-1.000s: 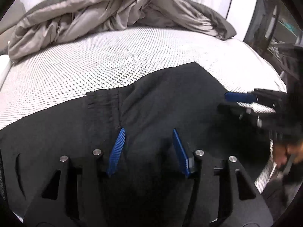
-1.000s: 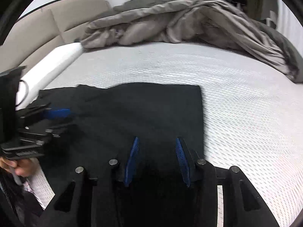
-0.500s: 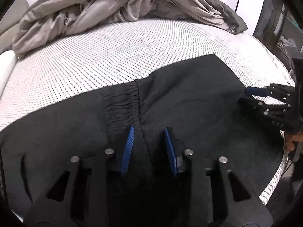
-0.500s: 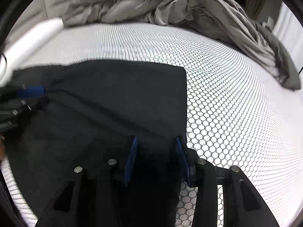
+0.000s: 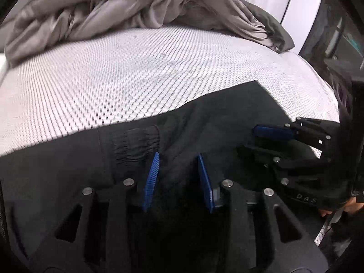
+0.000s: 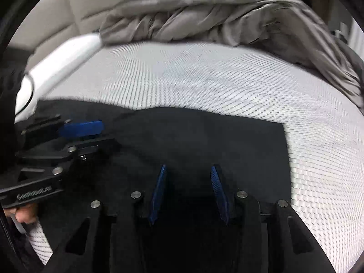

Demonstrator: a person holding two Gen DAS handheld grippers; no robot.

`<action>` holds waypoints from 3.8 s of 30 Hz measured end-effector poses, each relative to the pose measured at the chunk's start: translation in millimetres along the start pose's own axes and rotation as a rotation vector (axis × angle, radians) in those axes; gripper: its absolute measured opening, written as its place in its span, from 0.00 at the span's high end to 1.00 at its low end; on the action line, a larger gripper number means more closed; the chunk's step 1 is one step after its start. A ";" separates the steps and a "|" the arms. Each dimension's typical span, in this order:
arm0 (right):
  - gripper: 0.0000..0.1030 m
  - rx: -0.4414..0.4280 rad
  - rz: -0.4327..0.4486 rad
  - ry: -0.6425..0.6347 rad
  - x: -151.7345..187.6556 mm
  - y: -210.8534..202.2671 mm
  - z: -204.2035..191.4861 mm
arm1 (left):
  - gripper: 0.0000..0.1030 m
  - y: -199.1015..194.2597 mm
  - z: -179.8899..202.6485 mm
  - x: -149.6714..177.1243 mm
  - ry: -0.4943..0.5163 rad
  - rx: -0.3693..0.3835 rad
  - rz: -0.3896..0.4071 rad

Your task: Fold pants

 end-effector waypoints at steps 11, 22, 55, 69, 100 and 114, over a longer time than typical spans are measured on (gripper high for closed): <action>0.58 0.169 0.007 0.151 18.9 -22.3 92.0 | 0.74 -20.6 -20.2 7.1 0.004 -0.071 0.012; 0.58 -0.056 0.058 0.080 -31.1 7.2 7.9 | 0.74 4.8 -10.5 -15.3 -0.004 -0.136 0.008; 0.56 0.265 0.063 0.183 -36.0 2.8 91.7 | 0.75 -0.7 -19.7 -3.2 -0.026 -0.087 0.024; 0.52 0.175 -0.018 -0.005 4.2 -1.7 44.9 | 0.57 -23.4 17.6 44.9 0.080 -0.008 0.009; 0.50 -0.058 0.143 0.132 59.2 -84.6 16.5 | 0.48 -73.6 69.2 72.6 0.194 0.004 0.053; 0.50 0.192 0.055 0.079 112.8 -85.3 46.7 | 0.48 -83.2 26.2 105.0 0.183 -0.173 0.043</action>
Point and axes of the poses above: each gripper's, at about its wrist camera, not at the fingertips, and y roughly the way its jaws point, z to its right, x to its underside, the point moved 10 cm from there along y, roughly the way its jaws point, and after that the axes turned 7 degrees about -z, right-handed, at the moved point
